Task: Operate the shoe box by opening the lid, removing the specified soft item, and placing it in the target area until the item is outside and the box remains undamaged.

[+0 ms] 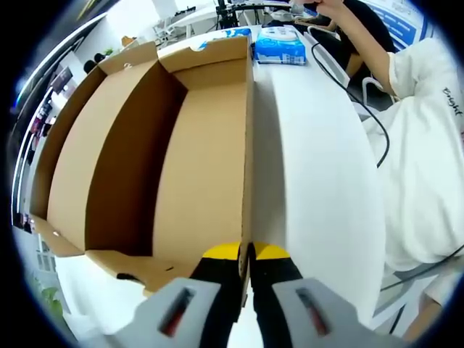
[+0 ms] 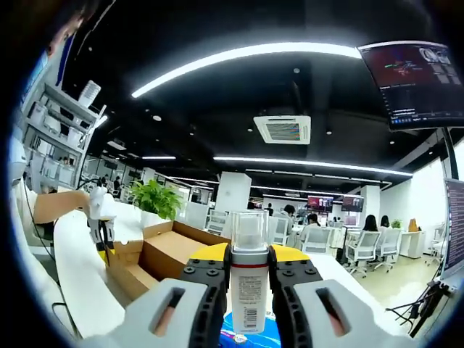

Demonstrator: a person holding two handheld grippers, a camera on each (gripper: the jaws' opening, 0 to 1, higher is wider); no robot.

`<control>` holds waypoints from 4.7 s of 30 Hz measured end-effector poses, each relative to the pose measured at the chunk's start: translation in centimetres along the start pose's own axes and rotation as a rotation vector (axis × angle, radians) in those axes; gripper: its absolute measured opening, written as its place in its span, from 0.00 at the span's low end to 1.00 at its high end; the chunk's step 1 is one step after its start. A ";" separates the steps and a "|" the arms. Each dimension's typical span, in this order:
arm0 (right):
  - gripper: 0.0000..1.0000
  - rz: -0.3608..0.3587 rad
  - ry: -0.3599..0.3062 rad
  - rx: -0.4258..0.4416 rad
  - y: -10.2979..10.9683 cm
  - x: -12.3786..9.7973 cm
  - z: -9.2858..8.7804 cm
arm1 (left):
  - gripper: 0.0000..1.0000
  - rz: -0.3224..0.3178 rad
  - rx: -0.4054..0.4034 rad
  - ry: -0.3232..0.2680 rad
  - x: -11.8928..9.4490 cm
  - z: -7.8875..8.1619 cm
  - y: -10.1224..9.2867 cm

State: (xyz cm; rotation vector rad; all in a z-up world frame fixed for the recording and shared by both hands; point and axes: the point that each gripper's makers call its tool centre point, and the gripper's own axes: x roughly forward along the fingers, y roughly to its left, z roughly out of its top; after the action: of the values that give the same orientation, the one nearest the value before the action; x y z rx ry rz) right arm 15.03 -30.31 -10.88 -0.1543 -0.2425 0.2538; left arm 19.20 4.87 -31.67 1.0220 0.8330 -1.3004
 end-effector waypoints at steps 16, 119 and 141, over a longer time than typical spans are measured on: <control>0.20 -0.058 0.032 0.011 -2.0 -1.3 -0.1 | 0.03 -0.002 0.000 0.000 -0.2 -0.1 -0.5; 0.20 -0.414 0.244 0.076 -10.9 -8.0 -15.5 | 0.03 -0.008 -0.020 0.019 0.1 -0.2 1.4; 0.29 -0.396 0.264 0.102 -10.4 -8.0 -15.8 | 0.03 -0.008 -0.022 0.019 0.1 -0.2 1.3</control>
State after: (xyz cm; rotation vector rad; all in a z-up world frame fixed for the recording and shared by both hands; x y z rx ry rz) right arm 13.98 -44.27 -25.89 -0.0354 0.0059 -0.1480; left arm 20.54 4.96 -31.64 1.0159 0.8645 -1.2880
